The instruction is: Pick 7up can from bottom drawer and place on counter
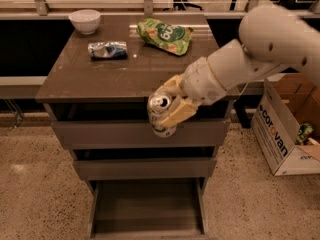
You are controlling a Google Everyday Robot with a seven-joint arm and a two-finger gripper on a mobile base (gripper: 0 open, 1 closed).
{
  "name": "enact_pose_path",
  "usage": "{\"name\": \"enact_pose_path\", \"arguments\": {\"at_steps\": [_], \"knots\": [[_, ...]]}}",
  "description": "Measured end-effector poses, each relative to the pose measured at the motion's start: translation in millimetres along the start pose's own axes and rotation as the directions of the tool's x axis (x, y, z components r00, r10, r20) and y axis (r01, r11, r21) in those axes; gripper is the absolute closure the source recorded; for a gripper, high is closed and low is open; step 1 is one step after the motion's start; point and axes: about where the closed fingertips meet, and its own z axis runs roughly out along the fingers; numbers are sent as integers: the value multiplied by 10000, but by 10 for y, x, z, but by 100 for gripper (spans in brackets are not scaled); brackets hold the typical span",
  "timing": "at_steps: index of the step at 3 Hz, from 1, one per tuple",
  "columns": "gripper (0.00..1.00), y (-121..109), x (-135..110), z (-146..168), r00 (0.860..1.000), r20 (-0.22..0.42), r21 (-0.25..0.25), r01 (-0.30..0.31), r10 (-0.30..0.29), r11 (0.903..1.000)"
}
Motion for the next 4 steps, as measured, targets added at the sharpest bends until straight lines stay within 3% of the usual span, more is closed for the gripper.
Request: {"name": "enact_pose_path", "arguments": {"at_steps": [1, 2, 3, 4], "knots": [[100, -323, -158, -385, 9983, 308, 242, -501, 494, 9985], [100, -840, -121, -715, 9855, 863, 877, -1538, 1463, 9842], [100, -1303, 113, -950, 9604, 1471, 1690, -2602, 2367, 9507], [97, -1694, 622, -1052, 9094, 1818, 2548, -4110, 3741, 8753]]}}
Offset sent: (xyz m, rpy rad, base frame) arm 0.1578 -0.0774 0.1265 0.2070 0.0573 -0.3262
